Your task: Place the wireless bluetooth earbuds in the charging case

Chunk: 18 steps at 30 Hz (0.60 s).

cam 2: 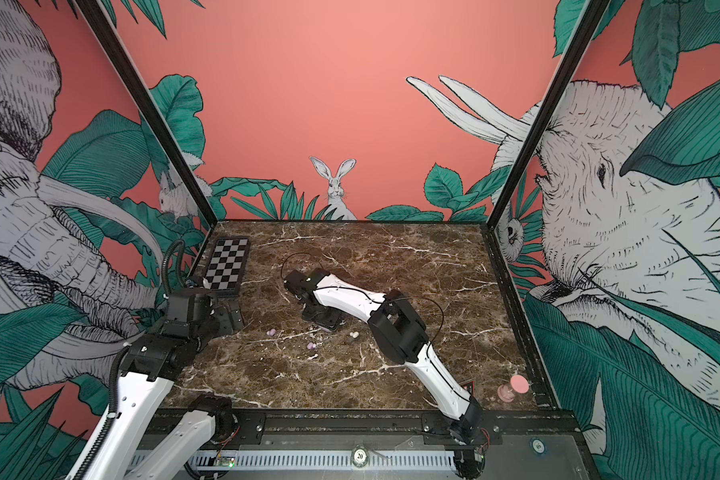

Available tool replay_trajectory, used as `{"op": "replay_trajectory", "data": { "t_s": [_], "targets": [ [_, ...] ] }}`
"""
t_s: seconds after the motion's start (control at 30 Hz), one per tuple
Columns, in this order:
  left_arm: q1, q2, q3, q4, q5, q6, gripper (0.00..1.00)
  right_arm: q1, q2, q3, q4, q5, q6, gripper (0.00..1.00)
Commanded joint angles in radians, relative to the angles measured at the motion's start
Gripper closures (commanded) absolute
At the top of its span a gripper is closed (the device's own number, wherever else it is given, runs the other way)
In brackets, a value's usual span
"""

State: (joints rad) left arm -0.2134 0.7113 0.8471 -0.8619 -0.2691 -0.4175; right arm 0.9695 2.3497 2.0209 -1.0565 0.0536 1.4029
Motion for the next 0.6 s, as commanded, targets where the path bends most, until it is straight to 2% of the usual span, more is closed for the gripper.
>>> {"op": "replay_trajectory", "data": {
  "t_s": [0.0,0.33,0.57],
  "targets": [
    [-0.003,-0.007,-0.008,0.001,0.004,0.002,0.01,0.011,-0.043,-0.032,0.007,0.030,0.034,0.31],
    [-0.002,-0.007,-0.007,0.001,0.004,0.002,0.01,0.011,-0.045,-0.040,0.022,0.024,0.029,0.34],
    [-0.003,-0.005,-0.007,0.001,0.005,0.003,0.01,0.012,-0.065,-0.042,0.025,0.030,0.021,0.32]
  ]
}}
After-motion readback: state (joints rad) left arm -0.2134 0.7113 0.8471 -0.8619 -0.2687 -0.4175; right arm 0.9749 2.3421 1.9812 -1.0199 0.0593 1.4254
